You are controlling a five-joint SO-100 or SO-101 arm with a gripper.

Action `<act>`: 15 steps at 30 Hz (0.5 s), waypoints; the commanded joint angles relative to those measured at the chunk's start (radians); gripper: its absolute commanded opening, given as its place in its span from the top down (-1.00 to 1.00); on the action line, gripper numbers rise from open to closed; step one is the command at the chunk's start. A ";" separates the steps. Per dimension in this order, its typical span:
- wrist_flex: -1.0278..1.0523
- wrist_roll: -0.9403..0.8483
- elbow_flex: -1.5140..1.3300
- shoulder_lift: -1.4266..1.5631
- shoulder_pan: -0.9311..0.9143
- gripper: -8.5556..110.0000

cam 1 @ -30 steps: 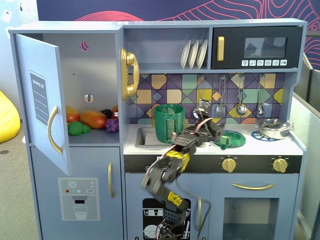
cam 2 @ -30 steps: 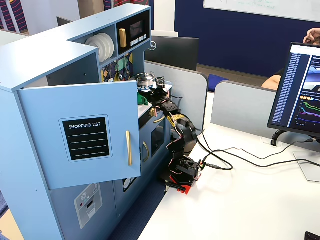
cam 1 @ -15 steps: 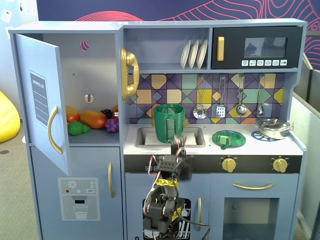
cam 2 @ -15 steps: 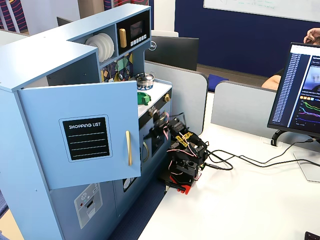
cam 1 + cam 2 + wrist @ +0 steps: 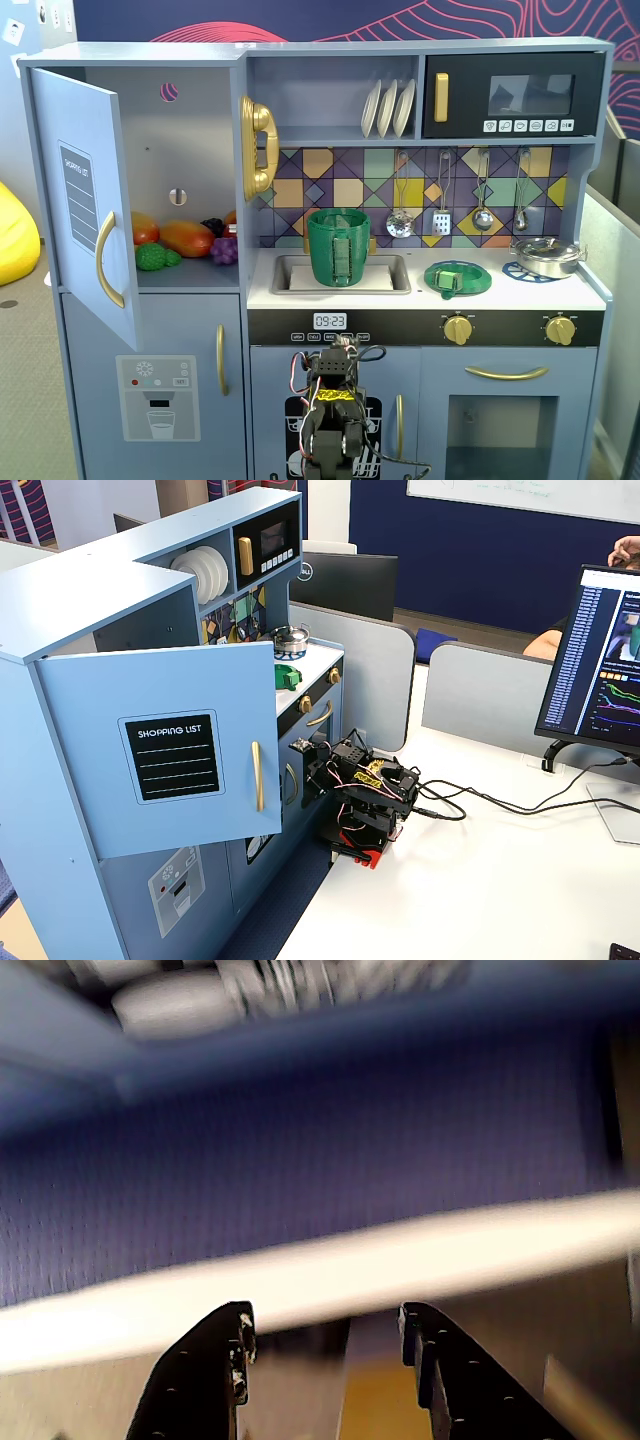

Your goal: Take off the lid from the green recipient and place it on the counter

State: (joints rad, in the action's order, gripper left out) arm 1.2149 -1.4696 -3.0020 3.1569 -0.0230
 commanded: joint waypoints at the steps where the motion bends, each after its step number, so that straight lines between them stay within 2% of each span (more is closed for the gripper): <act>1: 0.071 0.064 0.006 0.020 0.052 0.71; 6: 0.179 0.014 0.006 0.020 0.058 0.71; 11: 0.302 -0.123 0.005 0.020 0.052 0.71; 15: 0.318 -0.037 0.005 0.021 0.052 0.71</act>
State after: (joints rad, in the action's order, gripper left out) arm 1.3484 -1.5355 -3.0020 3.1799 0.0199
